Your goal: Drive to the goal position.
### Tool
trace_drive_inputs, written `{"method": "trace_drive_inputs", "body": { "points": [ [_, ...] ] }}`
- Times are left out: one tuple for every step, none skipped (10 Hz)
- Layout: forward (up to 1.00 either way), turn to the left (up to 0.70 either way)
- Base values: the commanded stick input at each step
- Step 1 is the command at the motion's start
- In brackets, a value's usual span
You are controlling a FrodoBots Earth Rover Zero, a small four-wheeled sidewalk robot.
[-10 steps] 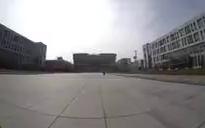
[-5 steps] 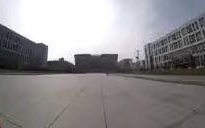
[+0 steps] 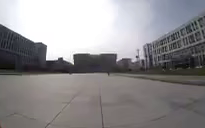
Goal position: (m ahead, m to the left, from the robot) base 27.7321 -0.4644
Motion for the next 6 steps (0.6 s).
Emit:
{"method": "trace_drive_inputs", "body": {
  "points": [
    [1.00,0.00],
    [1.00,0.00],
    [1.00,0.00],
    [1.00,0.10],
    [1.00,0.38],
    [1.00,0.00]
  ]
}}
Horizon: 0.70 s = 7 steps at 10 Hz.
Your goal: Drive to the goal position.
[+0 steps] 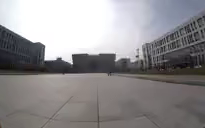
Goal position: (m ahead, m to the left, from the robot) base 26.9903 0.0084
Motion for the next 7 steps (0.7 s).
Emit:
{"method": "trace_drive_inputs", "body": {
  "points": [
    [1.00,0.00],
    [1.00,0.00],
    [1.00,0.00],
    [1.00,0.00],
    [1.00,0.00],
    [1.00,0.00],
    [1.00,0.01]
  ]
}}
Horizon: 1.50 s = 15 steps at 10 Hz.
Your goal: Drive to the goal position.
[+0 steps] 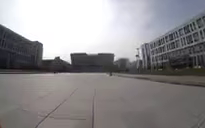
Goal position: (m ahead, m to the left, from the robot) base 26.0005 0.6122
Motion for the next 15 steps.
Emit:
{"method": "trace_drive_inputs", "body": {
  "points": [
    [1.00,0.35],
    [1.00,0.40],
    [1.00,0.40],
    [1.00,0.40],
    [1.00,0.40],
    [1.00,0.39],
    [1.00,0.10],
    [1.00,0.00],
    [1.00,0.00],
    [1.00,0.00],
    [1.00,0.00],
    [1.00,0.00],
    [1.00,0.00],
    [1.00,0.00],
    [1.00,0.00]
  ]
}}
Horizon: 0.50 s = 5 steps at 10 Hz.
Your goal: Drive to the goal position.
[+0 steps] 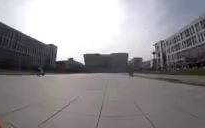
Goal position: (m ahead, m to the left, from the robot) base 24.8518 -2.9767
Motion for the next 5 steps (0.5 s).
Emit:
{"method": "trace_drive_inputs", "body": {
  "points": [
    [1.00,0.00],
    [1.00,0.00],
    [1.00,0.00],
    [1.00,0.00],
    [1.00,0.00]
  ]
}}
